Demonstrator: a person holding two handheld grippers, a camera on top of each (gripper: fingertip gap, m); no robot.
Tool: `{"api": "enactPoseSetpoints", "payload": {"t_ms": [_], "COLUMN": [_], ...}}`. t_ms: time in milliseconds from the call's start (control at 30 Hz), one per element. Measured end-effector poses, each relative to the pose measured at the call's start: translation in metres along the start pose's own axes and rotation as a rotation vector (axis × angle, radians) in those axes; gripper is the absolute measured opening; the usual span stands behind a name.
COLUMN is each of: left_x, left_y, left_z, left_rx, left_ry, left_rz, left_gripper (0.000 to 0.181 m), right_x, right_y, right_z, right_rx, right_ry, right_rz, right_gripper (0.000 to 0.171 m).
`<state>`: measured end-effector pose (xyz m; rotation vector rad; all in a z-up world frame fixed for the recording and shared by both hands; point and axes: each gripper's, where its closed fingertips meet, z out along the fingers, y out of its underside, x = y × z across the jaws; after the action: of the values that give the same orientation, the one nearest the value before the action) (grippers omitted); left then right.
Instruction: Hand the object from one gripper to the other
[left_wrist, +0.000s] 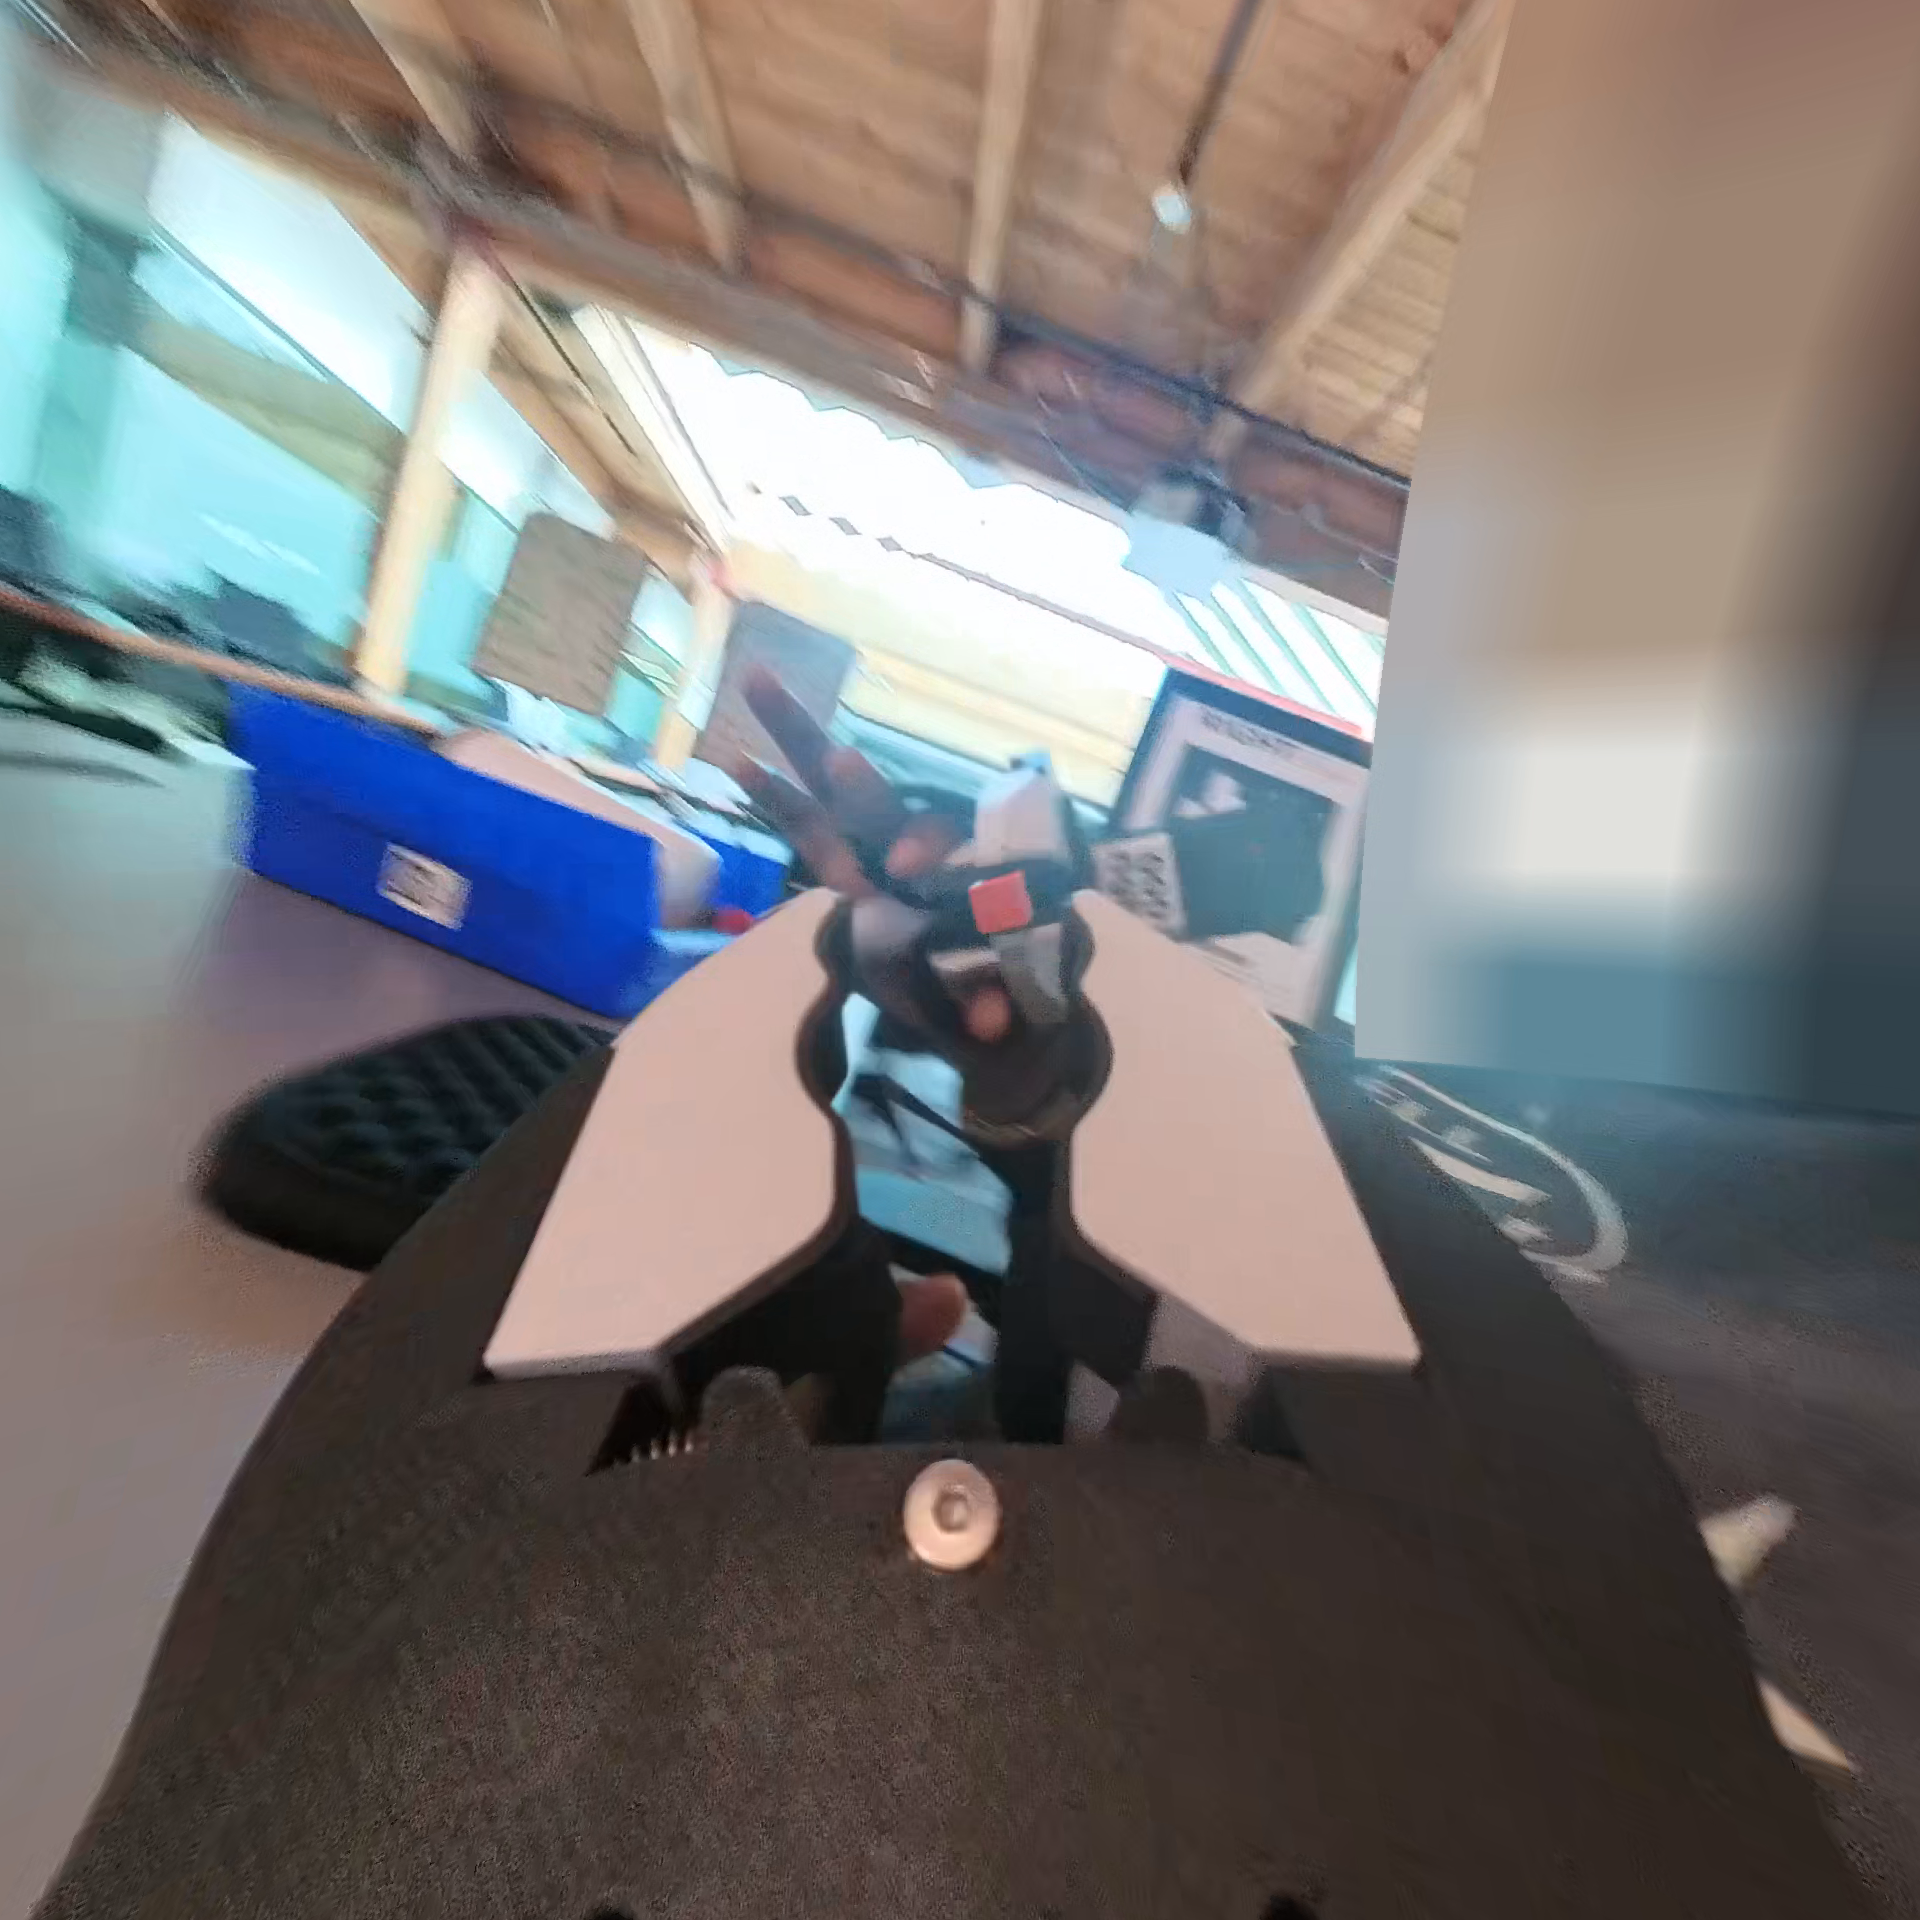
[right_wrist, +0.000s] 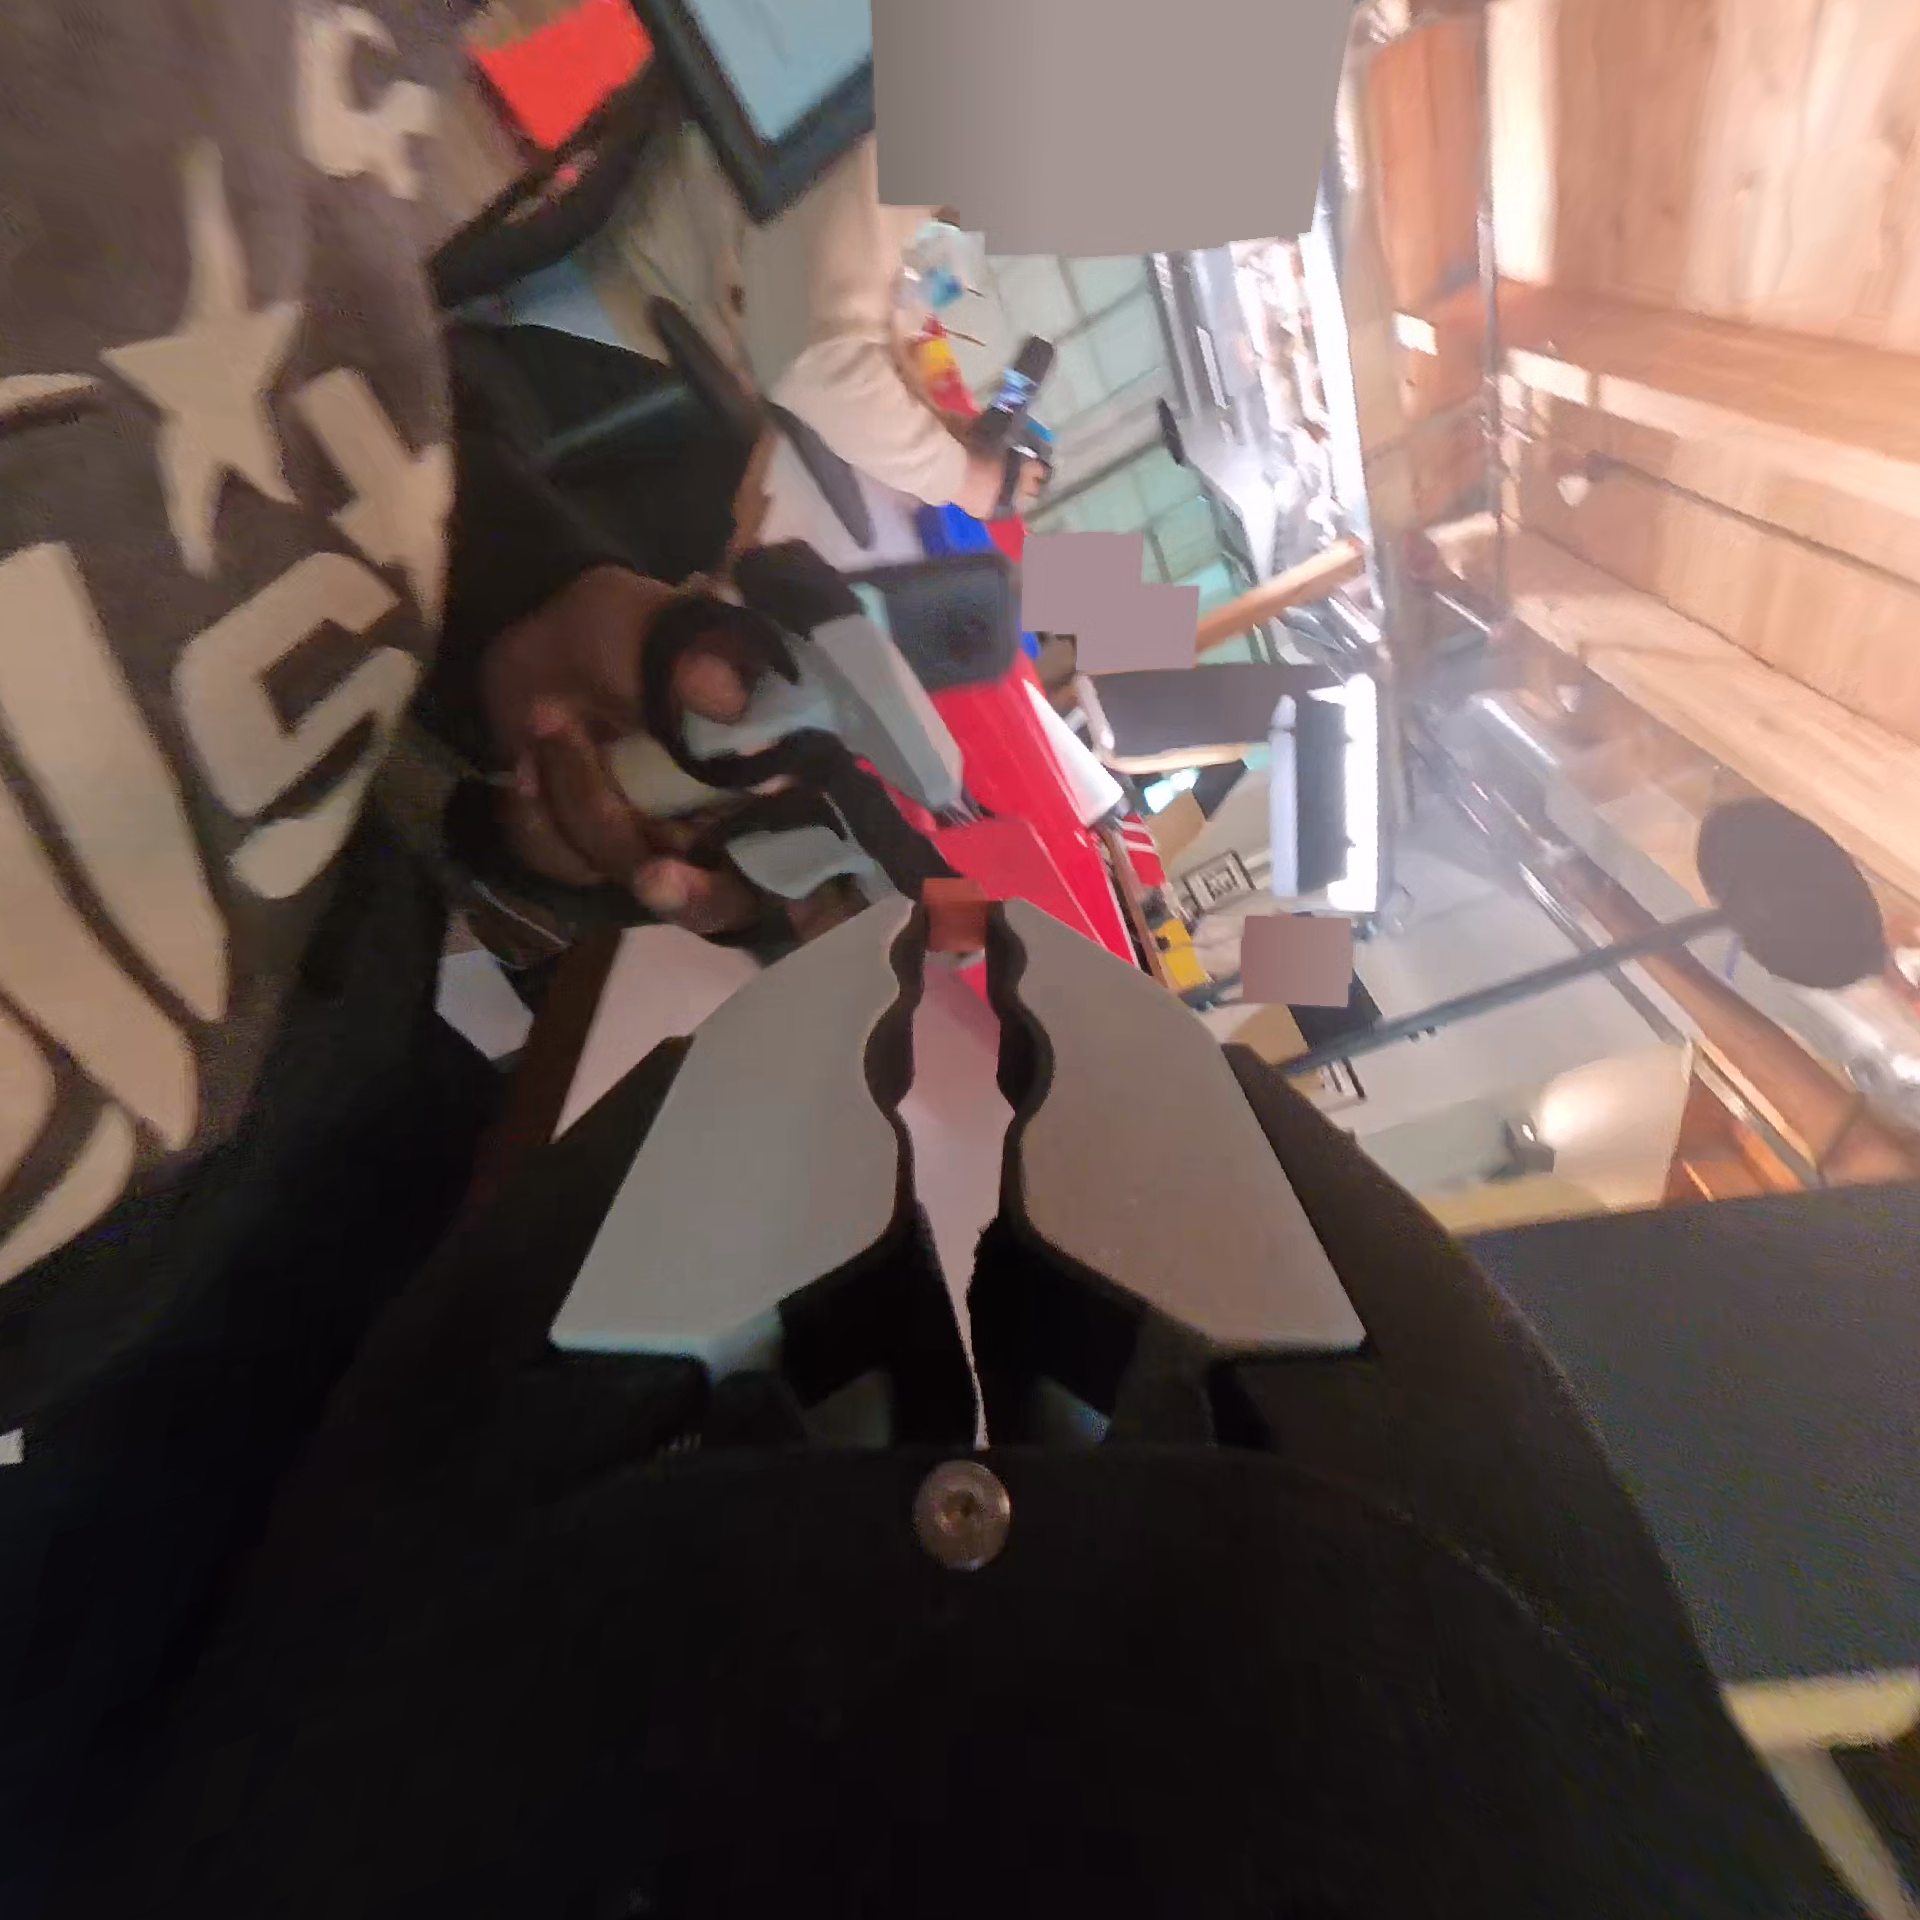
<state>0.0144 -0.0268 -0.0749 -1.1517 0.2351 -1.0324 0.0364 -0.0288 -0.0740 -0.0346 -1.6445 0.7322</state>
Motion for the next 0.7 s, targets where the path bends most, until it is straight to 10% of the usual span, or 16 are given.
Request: {"api": "enactPoseSetpoints", "payload": {"t_ms": [33, 367, 700], "left_x": [-0.007, -0.028, -0.037], "left_y": [-0.01, -0.043, -0.053], "left_z": [-0.004, -0.028, -0.038], "left_rx": [0.06, 0.188, 0.266], "left_ry": [-0.06, -0.361, -0.38], "left_rz": [0.077, 0.605, 0.483], "left_gripper": [0.043, 0.057, 0.057], "right_x": [0.012, 0.145, 0.076], "right_y": [0.005, 0.11, 0.229], "right_z": [-0.005, -0.166, -0.308], "right_rx": [-0.021, -0.442, -1.091], "right_ry": [0.041, 0.675, 0.745], "right_rz": [0.029, 0.325, 1.047], "right_gripper": [0.011, 0.011, 0.012]}}
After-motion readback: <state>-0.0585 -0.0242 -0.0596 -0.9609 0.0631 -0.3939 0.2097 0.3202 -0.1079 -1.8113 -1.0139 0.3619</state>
